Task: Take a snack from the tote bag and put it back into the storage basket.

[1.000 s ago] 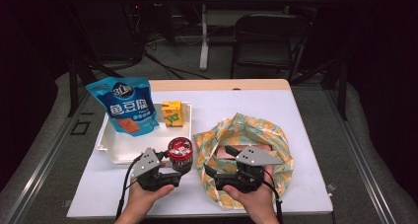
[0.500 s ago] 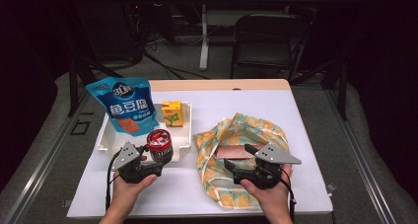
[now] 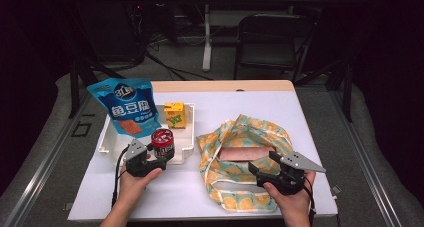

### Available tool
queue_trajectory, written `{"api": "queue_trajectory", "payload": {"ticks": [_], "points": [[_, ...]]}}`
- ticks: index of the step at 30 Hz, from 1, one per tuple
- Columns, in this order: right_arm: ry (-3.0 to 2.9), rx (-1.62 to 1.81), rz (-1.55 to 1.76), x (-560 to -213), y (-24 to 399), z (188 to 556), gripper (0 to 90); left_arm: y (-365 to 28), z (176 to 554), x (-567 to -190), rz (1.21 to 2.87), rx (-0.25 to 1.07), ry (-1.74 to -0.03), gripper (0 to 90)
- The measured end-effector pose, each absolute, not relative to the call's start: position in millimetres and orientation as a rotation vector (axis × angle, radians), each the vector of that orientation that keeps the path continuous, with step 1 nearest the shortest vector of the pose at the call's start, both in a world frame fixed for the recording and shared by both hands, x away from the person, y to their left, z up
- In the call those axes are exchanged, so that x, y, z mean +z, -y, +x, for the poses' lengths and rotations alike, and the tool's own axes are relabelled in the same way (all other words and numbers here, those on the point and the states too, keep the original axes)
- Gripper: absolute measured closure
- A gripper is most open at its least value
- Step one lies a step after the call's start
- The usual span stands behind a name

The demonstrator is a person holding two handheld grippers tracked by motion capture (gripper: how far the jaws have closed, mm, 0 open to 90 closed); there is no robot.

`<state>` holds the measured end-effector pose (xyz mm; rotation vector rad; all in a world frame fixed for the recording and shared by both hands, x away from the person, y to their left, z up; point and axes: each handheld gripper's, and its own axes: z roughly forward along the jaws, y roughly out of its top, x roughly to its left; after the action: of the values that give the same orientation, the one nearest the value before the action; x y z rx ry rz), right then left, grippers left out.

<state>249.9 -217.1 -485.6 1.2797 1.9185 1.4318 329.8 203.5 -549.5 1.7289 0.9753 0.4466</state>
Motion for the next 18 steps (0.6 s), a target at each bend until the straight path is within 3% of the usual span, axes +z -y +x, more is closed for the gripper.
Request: {"api": "queue_trajectory", "payload": {"ticks": [18], "points": [[-1.919,1.399,1.3,-492,218,255,17.4,-190,351,-566,1.844,0.422,-1.108,26.0]]}}
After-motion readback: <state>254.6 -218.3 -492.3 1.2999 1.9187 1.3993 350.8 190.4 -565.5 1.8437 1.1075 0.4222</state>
